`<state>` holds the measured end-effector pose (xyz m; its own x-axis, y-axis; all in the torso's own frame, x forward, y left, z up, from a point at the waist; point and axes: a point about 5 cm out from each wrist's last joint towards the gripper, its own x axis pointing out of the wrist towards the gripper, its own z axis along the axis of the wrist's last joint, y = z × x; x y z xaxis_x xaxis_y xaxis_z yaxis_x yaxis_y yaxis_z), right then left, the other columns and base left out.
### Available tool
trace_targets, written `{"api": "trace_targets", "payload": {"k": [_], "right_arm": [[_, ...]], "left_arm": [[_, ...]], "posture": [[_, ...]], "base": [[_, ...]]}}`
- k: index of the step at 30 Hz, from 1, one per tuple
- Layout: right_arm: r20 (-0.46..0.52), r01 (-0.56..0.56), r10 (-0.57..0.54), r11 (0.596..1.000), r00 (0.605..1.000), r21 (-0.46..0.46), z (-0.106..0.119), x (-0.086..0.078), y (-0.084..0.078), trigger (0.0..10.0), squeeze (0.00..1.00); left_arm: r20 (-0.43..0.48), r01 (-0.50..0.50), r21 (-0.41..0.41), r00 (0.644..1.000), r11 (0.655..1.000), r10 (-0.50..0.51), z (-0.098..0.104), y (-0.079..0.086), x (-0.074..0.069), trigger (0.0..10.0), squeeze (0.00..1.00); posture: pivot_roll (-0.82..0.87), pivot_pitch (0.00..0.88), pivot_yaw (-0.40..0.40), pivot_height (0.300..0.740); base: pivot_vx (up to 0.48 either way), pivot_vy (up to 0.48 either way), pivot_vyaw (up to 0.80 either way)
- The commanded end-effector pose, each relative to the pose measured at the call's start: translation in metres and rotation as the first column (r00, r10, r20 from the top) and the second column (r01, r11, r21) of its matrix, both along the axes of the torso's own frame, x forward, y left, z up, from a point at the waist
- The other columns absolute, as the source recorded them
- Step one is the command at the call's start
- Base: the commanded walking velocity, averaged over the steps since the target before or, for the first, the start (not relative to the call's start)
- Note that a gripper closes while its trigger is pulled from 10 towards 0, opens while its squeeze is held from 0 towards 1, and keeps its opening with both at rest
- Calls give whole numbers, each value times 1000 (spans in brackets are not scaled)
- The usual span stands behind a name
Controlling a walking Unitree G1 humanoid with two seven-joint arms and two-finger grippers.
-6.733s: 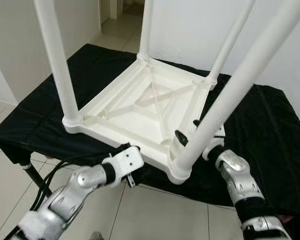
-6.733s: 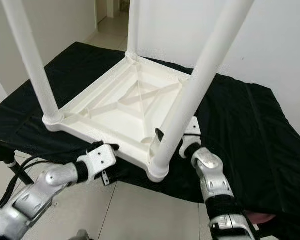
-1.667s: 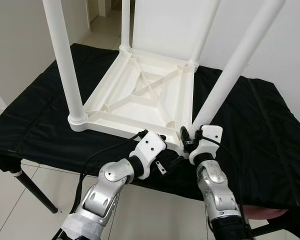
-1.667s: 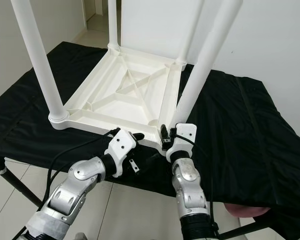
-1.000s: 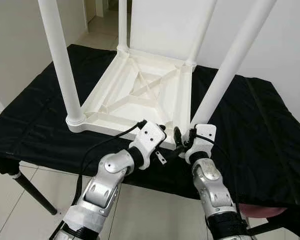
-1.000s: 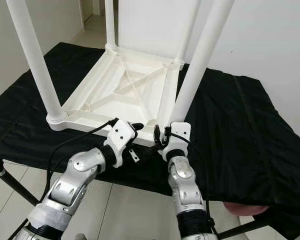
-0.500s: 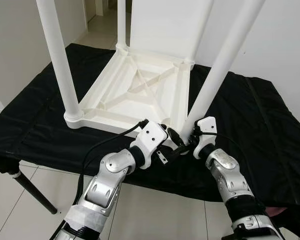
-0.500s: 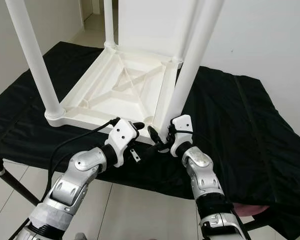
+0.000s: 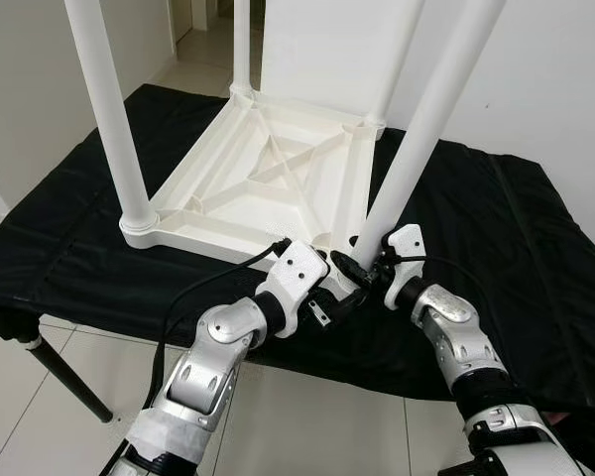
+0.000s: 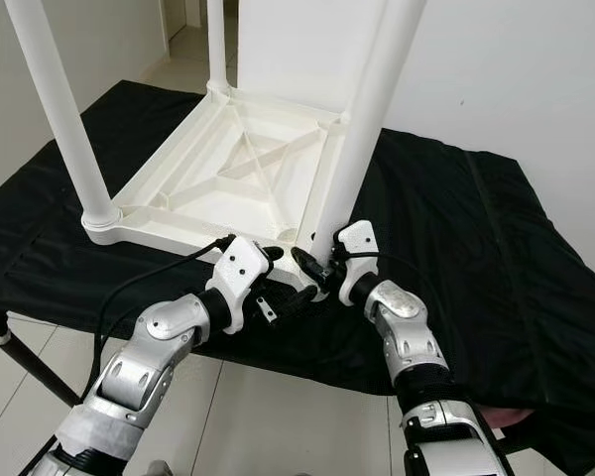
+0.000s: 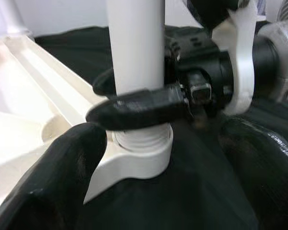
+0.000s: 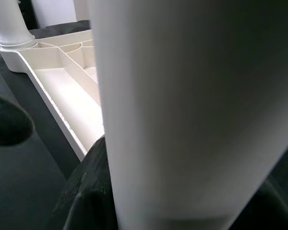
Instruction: Building children table
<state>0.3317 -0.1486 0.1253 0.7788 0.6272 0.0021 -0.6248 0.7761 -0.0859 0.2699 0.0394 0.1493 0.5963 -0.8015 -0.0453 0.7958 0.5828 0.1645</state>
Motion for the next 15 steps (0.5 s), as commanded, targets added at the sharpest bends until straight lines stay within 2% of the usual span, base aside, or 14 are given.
{"api": "trace_targets", "payload": {"k": [1, 5, 11, 13, 14, 15], "right_arm": [[-46, 61, -62, 998, 997, -24, -9, -4, -3, 0, 0], [-46, 126, -126, 992, 991, -8, -11, -5, -4, 0, 0], [-34, 267, -266, 962, 963, 49, -12, -12, 6, 0, 0], [-34, 267, -266, 962, 963, 49, -12, -12, 6, 0, 0], [-41, 312, -310, 948, 950, 62, -12, -15, 9, 0, 0], [-41, 312, -310, 948, 950, 62, -12, -15, 9, 0, 0]], "left_arm": [[8, -25, 1, 1000, 1000, 25, -2, 0, 0, 10000, 0], [7, -38, 13, 999, 999, 38, -4, 3, 0, 10000, 0], [16, -85, 22, 996, 996, 84, -3, 13, 5, 10000, 0], [16, -85, 22, 996, 996, 84, -3, 13, 5, 10000, 0], [25, -99, 30, 995, 995, 98, -2, 16, 6, 10000, 0], [25, -99, 30, 995, 995, 98, -2, 16, 6, 10000, 0]], "posture": [[-3, 0, -115, 740], [-8, 0, -111, 740], [-7, 0, -105, 740], [-7, 0, -105, 740], [2, 0, -107, 740], [2, 0, -107, 740]], "base": [[0, 0, 0], [0, 0, 0], [0, 0, 0], [0, 0, 0], [0, 0, 0], [0, 0, 0]]}}
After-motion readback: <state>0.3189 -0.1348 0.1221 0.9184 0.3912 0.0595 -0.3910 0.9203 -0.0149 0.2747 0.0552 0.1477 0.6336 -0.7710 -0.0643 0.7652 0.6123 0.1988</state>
